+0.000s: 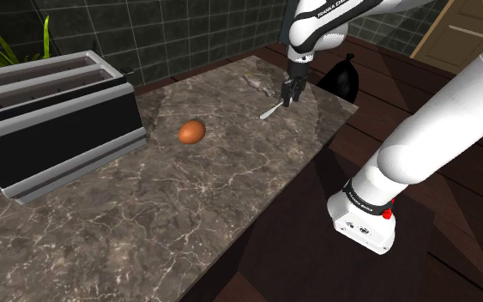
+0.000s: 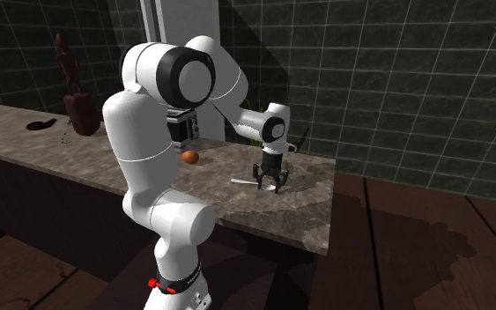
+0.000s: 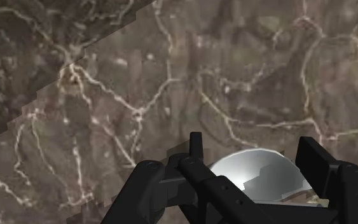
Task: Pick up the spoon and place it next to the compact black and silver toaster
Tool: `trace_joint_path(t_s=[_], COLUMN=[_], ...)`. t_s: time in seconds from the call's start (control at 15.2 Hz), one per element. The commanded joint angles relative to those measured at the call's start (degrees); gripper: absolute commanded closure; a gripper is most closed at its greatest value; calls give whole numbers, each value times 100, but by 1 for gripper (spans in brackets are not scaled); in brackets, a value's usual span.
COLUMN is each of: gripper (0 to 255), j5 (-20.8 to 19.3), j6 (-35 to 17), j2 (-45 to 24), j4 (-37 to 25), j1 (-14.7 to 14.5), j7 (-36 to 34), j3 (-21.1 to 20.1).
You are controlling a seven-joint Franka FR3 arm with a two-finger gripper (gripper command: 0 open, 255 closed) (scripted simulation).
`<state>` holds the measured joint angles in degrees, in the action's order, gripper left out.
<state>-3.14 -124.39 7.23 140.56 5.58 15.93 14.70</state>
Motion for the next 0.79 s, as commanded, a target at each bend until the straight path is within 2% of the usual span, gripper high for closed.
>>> trace_joint_path(t_s=[0.0,0.73], gripper=[255,255], j5=[-11,-93], j6=[85,998], j2=[53,548], j4=[-31,-460], j1=[1,8], j7=[-9,-82], j3=[-4,-58])
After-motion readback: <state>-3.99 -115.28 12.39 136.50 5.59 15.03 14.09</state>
